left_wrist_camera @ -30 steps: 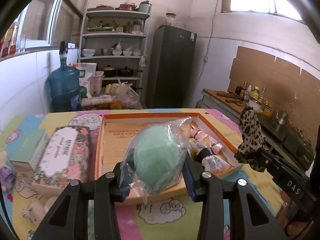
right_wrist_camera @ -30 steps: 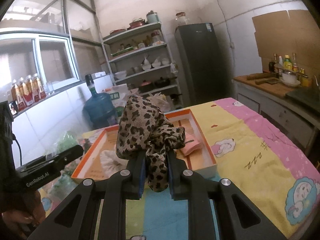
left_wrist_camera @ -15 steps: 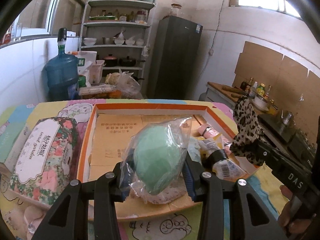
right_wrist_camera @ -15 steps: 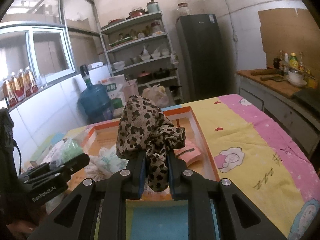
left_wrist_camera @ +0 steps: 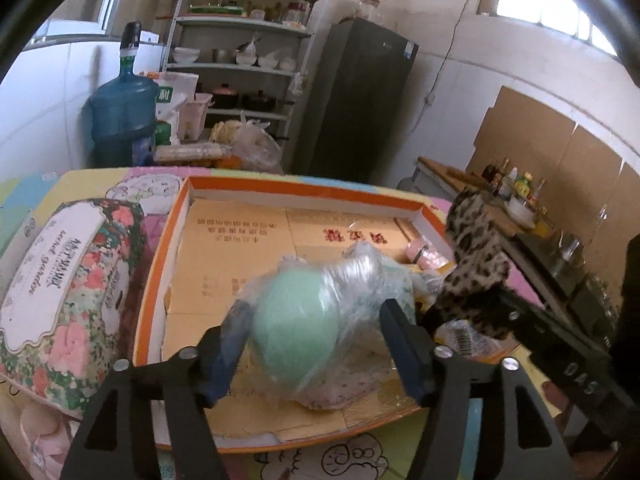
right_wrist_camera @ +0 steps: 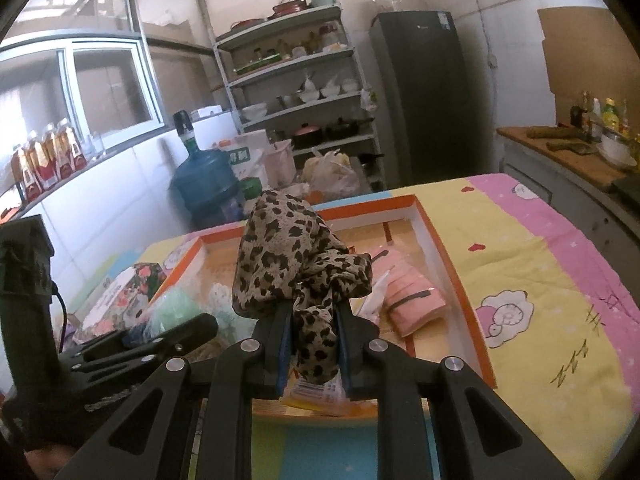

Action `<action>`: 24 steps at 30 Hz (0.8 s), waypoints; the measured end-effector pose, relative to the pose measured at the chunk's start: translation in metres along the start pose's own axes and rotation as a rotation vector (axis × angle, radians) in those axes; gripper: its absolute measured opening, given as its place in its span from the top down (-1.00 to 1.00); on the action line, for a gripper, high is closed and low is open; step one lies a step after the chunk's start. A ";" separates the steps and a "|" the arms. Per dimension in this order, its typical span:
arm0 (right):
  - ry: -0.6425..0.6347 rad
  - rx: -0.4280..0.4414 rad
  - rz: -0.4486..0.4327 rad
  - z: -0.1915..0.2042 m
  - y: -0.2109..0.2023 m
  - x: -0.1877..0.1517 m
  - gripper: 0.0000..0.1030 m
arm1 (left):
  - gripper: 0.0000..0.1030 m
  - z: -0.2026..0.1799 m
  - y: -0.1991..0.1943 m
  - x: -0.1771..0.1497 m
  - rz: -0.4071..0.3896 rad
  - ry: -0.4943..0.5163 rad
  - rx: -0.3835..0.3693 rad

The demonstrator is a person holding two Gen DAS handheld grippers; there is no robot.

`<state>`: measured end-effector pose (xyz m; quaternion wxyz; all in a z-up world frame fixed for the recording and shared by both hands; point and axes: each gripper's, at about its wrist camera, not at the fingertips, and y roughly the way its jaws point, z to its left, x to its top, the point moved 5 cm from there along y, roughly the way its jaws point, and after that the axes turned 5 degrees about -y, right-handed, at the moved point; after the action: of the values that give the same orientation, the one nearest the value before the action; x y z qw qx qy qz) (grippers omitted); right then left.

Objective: Organize soft objects
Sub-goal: 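Open the left tool over the tray while the right tool releases the cloth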

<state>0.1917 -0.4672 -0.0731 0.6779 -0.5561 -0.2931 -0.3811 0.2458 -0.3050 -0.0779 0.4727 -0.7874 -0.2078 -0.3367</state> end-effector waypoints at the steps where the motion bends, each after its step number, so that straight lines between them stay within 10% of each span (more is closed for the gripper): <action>1: -0.002 0.001 0.002 0.001 0.001 0.000 0.59 | -0.44 0.000 -0.003 0.001 -0.011 0.002 -0.001; 11: -0.007 0.014 0.031 0.006 0.010 -0.002 0.47 | -0.62 0.010 -0.036 0.008 -0.098 0.005 0.029; 24: -0.032 -0.042 0.027 0.017 0.015 0.002 -0.45 | -0.62 0.027 -0.072 0.015 -0.164 -0.003 0.040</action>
<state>0.2058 -0.4491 -0.0757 0.6665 -0.5799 -0.2885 -0.3692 0.2190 -0.2476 -0.0323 0.4590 -0.7586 -0.2792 -0.3688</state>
